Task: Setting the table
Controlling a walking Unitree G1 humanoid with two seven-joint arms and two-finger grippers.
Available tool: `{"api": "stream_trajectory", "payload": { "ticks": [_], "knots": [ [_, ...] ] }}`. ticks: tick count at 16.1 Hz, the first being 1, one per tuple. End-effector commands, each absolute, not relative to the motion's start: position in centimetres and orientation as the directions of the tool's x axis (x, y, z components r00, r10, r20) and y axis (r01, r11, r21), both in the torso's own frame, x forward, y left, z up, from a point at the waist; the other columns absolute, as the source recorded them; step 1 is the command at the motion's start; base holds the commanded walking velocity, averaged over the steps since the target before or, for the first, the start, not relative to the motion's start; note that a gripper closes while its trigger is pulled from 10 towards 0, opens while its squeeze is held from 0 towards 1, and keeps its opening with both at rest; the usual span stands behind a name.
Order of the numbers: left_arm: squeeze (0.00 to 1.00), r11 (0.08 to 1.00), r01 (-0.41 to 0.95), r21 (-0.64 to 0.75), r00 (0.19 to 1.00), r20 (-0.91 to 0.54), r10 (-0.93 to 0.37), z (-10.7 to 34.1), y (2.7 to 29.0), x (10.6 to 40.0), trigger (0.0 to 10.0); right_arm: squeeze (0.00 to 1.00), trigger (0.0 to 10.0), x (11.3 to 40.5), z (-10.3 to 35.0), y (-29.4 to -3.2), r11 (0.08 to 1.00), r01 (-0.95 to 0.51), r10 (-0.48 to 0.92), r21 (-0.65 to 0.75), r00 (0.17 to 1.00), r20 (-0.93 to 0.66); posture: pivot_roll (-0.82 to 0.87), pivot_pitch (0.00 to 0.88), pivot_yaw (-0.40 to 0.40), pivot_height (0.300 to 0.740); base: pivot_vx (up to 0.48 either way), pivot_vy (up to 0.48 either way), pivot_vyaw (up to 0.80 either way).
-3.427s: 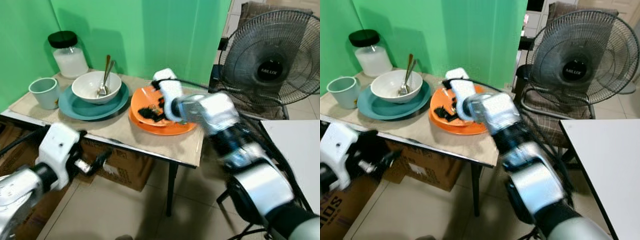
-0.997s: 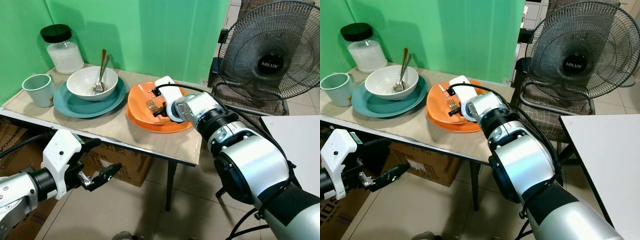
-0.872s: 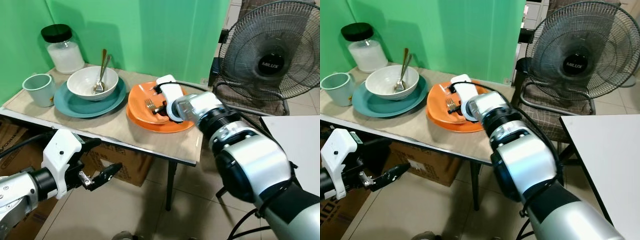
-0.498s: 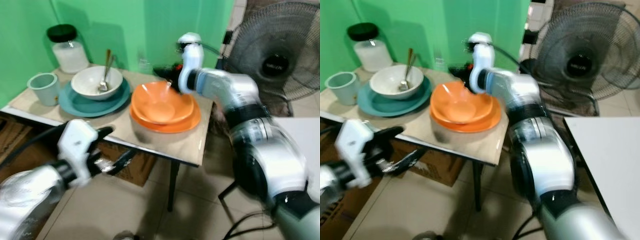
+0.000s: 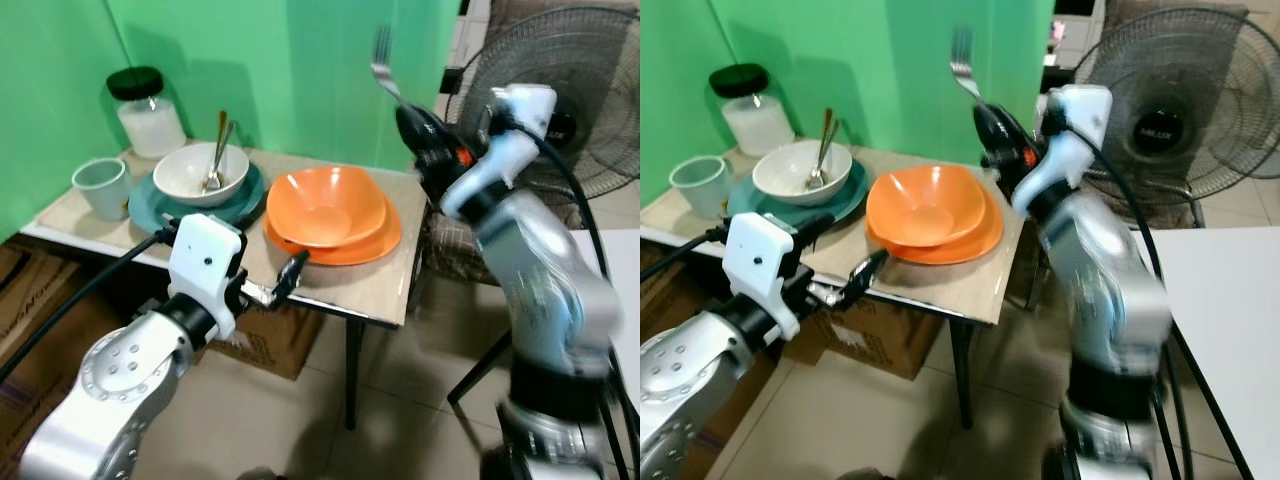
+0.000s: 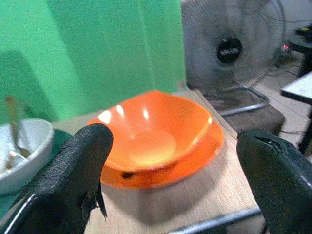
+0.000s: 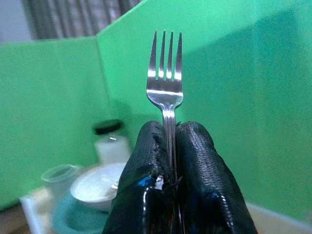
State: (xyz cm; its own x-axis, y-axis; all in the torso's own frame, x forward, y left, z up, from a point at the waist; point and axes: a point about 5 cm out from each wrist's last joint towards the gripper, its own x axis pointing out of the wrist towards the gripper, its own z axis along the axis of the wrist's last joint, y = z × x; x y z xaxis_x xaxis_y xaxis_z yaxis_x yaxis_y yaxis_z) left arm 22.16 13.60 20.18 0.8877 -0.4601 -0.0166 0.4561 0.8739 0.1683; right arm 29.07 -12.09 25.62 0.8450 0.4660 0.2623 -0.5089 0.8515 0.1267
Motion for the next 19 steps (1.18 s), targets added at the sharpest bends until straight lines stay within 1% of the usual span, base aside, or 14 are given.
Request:
{"api": "stream_trajectory", "payload": {
  "ticks": [1, 2, 3, 6, 7, 8, 12, 15, 17, 19],
  "knots": [
    [0.00, 0.891, 0.406, 0.205, 0.911, -0.018, -0.411, 20.1, 13.9, 22.7, 10.0, 0.00, 10.0, 28.2, 26.0, -11.5, 0.864, -0.499, 0.465, 0.068, 0.842, 0.274, -0.07, 0.019, 0.073, 0.740, 0.000, 0.000, 0.00],
    [0.00, 0.888, 0.375, 0.267, 0.924, -0.030, -0.381, 19.9, 14.1, 23.1, 10.0, 0.00, 10.0, 27.6, 25.2, -11.8, 0.898, -0.435, 0.407, 0.059, 0.876, 0.259, -0.07, 0.030, 0.060, 0.740, 0.000, 0.000, -0.80],
    [0.00, 0.892, 0.347, 0.289, 0.935, -0.038, -0.351, 19.7, 14.3, 23.4, 10.0, 0.00, 10.0, 27.2, 24.6, -12.1, 0.919, -0.391, 0.368, 0.048, 0.896, 0.251, -0.07, 0.034, 0.052, 0.740, 0.000, 0.000, -0.80],
    [0.00, 0.923, 0.259, 0.285, 0.964, -0.014, -0.266, 19.9, 14.8, 23.8, 10.0, 0.00, 10.0, 26.1, 23.7, -12.9, 0.952, -0.307, 0.295, 0.018, 0.928, 0.228, -0.05, 0.049, 0.022, 0.740, 0.000, 0.000, -0.80],
    [0.00, 0.939, 0.227, 0.258, 0.972, 0.001, -0.235, 19.9, 14.7, 23.8, 10.0, 0.00, 10.0, 25.9, 23.1, -13.6, 0.969, -0.244, 0.235, 0.020, 0.950, 0.205, -0.05, 0.058, 0.018, 0.740, 0.000, 0.000, -0.80],
    [0.00, 0.945, 0.221, 0.240, 0.974, 0.002, -0.228, 19.8, 14.4, 23.7, 10.0, 0.00, 10.0, 25.9, 22.9, -14.0, 0.976, -0.214, 0.206, 0.025, 0.959, 0.193, -0.05, 0.063, 0.018, 0.740, 0.000, 0.000, -0.80],
    [0.00, 0.944, 0.233, 0.235, 0.971, -0.006, -0.238, 19.5, 13.7, 23.5, 10.0, 0.00, 10.0, 25.5, 22.5, -14.3, 0.983, -0.180, 0.181, -0.023, 0.968, 0.173, -0.06, 0.071, 0.022, 0.740, 0.000, 0.000, -0.80],
    [0.00, 0.949, 0.218, 0.227, 0.974, 0.003, -0.225, 19.7, 14.0, 23.9, 10.0, 0.00, 10.0, 25.2, 22.4, -14.1, 0.981, -0.189, 0.181, 0.033, 0.970, 0.162, -0.06, 0.071, 0.030, 0.740, 0.000, 0.000, -0.80],
    [0.00, 0.962, 0.193, 0.191, 0.980, 0.017, -0.200, 19.8, 14.3, 24.1, 10.0, 0.00, 10.0, 25.3, 22.4, -13.9, 0.981, -0.190, 0.182, 0.027, 0.968, 0.171, -0.06, 0.066, 0.028, 0.740, 0.000, 0.000, -0.80],
    [0.00, 0.974, 0.179, 0.141, 0.982, 0.031, -0.185, 19.9, 14.3, 24.2, 10.0, 0.00, 10.0, 25.4, 22.3, -13.6, 0.978, -0.206, 0.200, 0.026, 0.969, 0.148, -0.06, 0.064, 0.022, 0.740, 0.000, 0.000, -0.80]
  ]
}}
